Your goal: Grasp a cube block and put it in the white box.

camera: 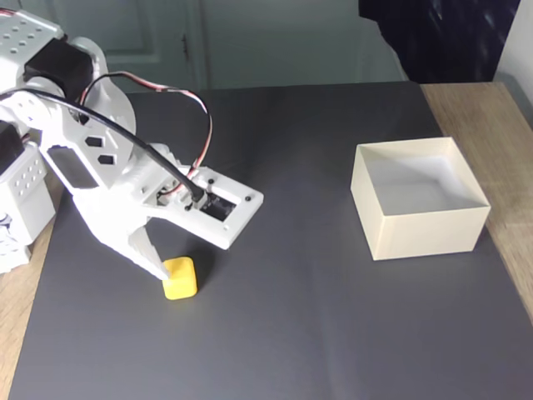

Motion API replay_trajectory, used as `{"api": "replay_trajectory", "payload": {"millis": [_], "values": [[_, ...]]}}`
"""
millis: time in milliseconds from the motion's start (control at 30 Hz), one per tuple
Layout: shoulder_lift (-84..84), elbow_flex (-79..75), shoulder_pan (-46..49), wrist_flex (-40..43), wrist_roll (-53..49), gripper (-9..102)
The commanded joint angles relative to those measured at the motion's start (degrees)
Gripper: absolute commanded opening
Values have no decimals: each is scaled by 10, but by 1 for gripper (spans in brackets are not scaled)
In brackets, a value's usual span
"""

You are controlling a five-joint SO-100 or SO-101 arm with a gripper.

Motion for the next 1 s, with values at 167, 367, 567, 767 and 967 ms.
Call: {"api": "replay_trajectory", "payload": {"millis": [167,367,567,767,967], "values": [[-15,-21,20,-12,-6,28],[-26,-25,36,-15,-6,32],[-45,-25,32,-33,-11,32],[-71,-24,32,-48,-13,31],[-103,-18,24,-73,-12,29]]}}
